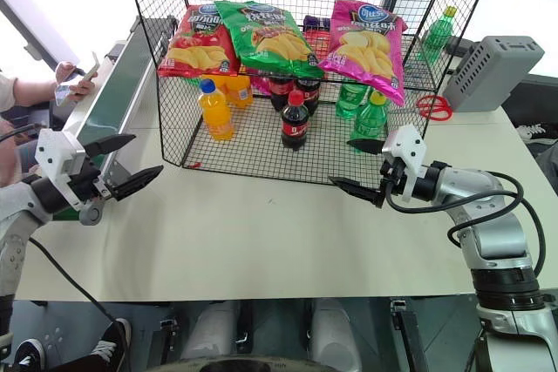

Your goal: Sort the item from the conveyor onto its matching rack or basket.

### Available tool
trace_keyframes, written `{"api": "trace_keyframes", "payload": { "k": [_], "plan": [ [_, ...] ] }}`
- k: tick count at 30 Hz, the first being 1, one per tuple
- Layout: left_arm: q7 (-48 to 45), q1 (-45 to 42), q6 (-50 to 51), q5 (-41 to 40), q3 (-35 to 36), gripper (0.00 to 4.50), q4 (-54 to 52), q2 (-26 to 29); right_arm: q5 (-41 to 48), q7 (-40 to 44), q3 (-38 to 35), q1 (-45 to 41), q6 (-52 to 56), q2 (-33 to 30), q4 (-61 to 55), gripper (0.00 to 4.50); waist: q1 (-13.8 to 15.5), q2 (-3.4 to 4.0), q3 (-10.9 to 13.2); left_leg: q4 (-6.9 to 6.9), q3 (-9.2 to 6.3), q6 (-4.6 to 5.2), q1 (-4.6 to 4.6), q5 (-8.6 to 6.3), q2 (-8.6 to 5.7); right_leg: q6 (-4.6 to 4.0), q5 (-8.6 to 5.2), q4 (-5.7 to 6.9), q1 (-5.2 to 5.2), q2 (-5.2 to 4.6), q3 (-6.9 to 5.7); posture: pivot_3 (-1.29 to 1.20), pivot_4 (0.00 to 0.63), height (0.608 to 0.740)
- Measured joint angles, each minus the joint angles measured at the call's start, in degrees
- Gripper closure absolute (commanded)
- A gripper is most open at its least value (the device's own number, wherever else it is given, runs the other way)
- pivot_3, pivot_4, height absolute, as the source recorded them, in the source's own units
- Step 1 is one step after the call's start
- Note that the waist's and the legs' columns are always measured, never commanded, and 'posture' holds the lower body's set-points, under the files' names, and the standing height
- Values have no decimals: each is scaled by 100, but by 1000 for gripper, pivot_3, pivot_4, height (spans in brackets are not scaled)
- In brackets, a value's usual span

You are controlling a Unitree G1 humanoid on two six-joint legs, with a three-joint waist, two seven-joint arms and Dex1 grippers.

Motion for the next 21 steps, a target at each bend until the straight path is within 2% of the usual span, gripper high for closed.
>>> {"api": "trace_keyframes", "payload": {
  "k": [21],
  "plan": [
    [-118,59,-112,13,0,0,110,-1,-135,8,12,-9,-139,41,90,8,1,0,0,0,0,0,0,0,0,0,0,0,0,0,0,0,150,740]
  ]
}}
